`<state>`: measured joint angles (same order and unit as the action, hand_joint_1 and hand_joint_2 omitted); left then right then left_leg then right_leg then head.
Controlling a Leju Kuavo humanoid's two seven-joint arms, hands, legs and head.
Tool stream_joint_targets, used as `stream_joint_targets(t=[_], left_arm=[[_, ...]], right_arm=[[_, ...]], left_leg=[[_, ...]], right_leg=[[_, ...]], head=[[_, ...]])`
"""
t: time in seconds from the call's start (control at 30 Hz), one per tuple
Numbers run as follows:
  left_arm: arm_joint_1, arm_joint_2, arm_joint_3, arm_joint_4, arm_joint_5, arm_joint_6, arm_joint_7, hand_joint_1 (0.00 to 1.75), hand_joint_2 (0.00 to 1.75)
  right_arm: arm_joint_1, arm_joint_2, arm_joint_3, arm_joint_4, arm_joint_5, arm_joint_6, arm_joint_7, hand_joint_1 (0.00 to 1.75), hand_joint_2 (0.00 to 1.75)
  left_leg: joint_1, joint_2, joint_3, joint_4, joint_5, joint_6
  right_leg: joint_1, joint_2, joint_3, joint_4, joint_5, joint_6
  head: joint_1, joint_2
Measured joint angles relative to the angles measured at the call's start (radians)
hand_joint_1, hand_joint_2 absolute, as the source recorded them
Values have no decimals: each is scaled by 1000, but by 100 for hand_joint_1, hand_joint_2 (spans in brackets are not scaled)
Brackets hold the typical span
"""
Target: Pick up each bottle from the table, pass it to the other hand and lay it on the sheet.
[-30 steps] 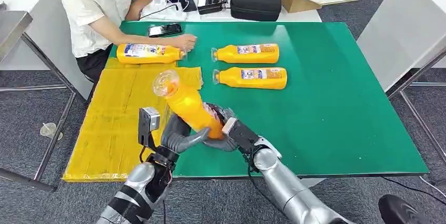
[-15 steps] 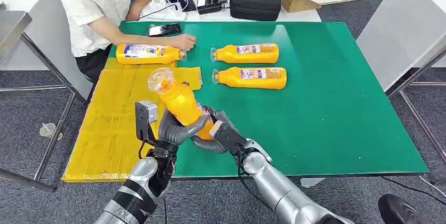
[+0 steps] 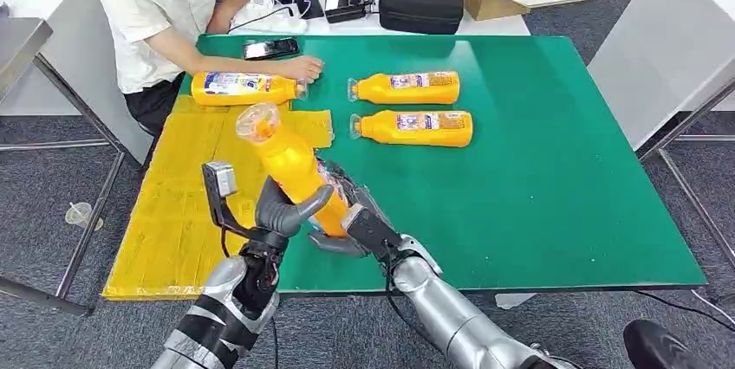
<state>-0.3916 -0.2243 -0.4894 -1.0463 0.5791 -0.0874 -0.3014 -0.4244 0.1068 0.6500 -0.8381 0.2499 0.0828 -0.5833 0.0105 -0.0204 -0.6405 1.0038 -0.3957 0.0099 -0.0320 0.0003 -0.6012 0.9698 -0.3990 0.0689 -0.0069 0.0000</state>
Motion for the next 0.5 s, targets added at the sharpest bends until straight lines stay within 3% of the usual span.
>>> stream_joint_targets(t=[0.33,0.43,0.5], left_arm=[[13,0,9,-36,19,50,-10,175,175],[22,0,21,-70,16,145,-40,175,175],[24,7,36,-92,-51,272,-79,175,175]], right_arm=[[14,18,-13,11,-35,-28,-2,0,0],[49,26,-32,12,-23,-136,-34,0,0],[88,31,-53,-1,11,-296,-69,0,0]], left_leg=[[0,0,0,0,0,0],[0,0,-1,0,0,0],[0,0,-1,0,0,0]], right_leg=[[0,0,0,0,0,0],[0,0,0,0,0,0],[0,0,0,0,0,0]], head=[[0,0],[0,0],[0,0]])
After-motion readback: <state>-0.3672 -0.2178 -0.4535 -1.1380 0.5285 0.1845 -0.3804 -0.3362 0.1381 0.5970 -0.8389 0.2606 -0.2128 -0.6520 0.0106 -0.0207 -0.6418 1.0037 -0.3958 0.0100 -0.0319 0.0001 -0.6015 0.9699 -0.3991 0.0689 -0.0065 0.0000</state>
